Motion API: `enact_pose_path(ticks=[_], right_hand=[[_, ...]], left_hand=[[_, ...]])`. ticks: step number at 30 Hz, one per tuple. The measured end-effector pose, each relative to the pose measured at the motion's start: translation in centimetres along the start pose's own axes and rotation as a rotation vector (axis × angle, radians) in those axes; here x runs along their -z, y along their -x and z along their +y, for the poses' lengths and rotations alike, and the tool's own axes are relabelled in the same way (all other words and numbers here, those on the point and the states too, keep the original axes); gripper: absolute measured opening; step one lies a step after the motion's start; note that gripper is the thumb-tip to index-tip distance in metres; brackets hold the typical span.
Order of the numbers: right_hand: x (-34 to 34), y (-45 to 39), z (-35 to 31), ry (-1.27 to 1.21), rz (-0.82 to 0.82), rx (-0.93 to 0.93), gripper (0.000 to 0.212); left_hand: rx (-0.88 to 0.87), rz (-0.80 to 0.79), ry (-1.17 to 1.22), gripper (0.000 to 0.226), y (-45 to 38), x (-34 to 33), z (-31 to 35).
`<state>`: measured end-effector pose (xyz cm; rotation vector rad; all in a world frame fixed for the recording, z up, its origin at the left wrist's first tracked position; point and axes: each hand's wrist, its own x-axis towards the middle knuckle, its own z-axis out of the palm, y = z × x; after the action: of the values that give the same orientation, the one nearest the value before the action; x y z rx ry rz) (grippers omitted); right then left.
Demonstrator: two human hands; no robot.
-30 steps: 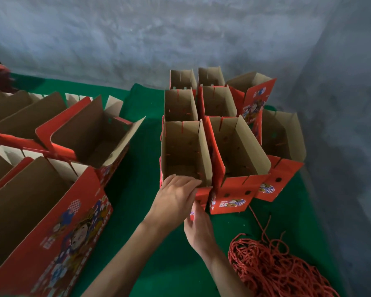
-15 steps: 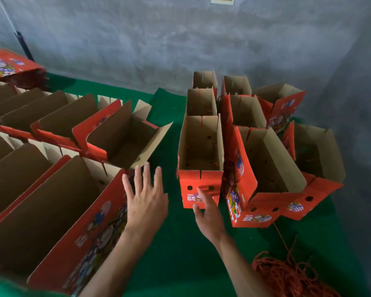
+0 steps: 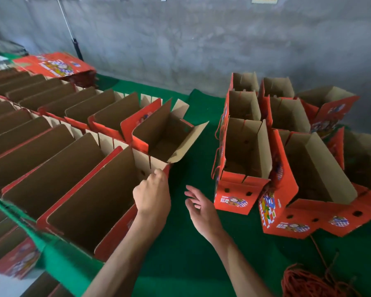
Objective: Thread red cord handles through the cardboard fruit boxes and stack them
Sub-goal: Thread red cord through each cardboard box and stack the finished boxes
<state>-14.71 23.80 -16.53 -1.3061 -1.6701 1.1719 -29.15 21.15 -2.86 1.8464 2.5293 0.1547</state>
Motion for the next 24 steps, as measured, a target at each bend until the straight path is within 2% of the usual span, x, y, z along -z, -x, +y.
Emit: enact_pose_path(ticks=[4,7,11,12,14,15,19,24], right_hand=[[-0.2,0.3,-1.1,-0.024,-0.055,0.022,0.047],[0.9,0.7,-1.0,-0.146,0.030,0.049,0.047],[4.5,2.1,-0.2,-0.449,0.187,-0.115,0.056],[5.4,2.8,0.2,-0.463,0.199,-0.141,0.049],[7.4,4.5,1.2,-0.323,0.233,-0.123,0.026],[8.4,5.4,1.5,-0.252,0.245,-0.098,0.023],[11.8,8.6,2.6,-0.180,0.332,-0.023,0.028],[14.9,12.4,4.1,-0.136,0.388,-0.030,0.030]], left_hand=[[-0.126,-0.104,0.036,0.025,0.9,1.0,2.6],[-0.215,-0.144,0.106,0.020,1.8,1.4,5.2],[-0.323,-0.216,0.208,0.018,3.0,1.5,8.0],[-0.347,-0.234,0.241,0.016,3.3,1.5,8.7],[-0.395,-0.283,0.304,0.017,3.9,1.4,10.0],[-0.423,-0.327,0.333,0.017,4.2,1.2,10.8],[-0.520,-0.502,0.490,0.007,5.9,0.4,13.5],[-0.602,-0.617,0.633,0.009,8.5,-1.0,16.3]])
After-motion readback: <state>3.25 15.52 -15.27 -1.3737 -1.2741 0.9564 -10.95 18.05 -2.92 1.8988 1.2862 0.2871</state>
